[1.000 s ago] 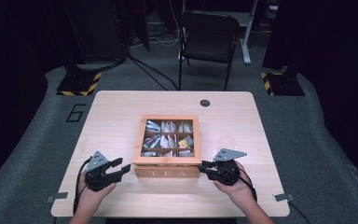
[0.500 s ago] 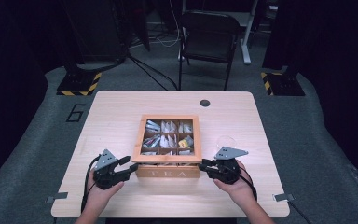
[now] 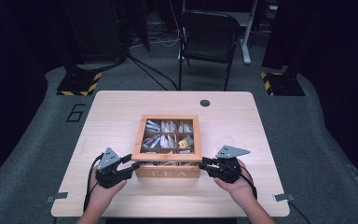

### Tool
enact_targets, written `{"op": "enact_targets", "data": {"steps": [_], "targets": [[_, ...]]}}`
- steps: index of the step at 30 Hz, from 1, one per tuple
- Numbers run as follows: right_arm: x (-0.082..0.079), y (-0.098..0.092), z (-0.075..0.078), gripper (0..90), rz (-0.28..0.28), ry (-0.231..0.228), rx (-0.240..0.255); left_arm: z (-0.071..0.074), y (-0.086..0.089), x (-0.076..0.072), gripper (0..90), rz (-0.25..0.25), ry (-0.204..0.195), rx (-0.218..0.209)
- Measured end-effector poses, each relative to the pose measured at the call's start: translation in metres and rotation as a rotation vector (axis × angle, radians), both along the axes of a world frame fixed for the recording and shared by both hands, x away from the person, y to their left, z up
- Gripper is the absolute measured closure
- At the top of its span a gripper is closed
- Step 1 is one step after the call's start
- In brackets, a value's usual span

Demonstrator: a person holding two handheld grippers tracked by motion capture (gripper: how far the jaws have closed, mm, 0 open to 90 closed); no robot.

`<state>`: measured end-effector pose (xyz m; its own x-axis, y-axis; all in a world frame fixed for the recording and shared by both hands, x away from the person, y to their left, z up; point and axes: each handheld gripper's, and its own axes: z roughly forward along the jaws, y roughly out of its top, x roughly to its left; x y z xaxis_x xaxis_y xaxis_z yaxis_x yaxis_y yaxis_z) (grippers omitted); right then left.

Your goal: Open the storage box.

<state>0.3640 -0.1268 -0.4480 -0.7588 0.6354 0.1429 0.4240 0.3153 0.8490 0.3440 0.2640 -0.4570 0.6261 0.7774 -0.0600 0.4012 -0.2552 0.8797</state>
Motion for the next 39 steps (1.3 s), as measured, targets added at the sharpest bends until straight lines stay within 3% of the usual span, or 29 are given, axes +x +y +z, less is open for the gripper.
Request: {"op": "enact_targets", "data": {"steps": [10, 16, 22, 30, 39], "targets": [[0.002, -0.005, 0.0, 64.9, -0.033, 0.0, 0.014, 0.007, 0.0, 0.004, 54.4, -0.002, -0.002, -0.009], [0.004, -0.005, 0.005, 59.6, -0.042, -0.012, 0.005, 0.018, 0.001, 0.009, 54.3, 0.015, -0.023, -0.055], [0.01, -0.001, 0.015, 52.6, -0.05, -0.054, -0.001, 0.026, 0.001, 0.012, 54.2, 0.013, -0.048, -0.04], [0.021, 0.0, 0.025, 49.3, -0.062, -0.07, 0.017, 0.038, 0.002, 0.016, 54.4, 0.001, -0.076, -0.02], [0.027, 0.004, 0.038, 46.8, -0.054, -0.097, 0.0, 0.045, 0.002, 0.019, 54.5, -0.005, -0.08, -0.015]]}}
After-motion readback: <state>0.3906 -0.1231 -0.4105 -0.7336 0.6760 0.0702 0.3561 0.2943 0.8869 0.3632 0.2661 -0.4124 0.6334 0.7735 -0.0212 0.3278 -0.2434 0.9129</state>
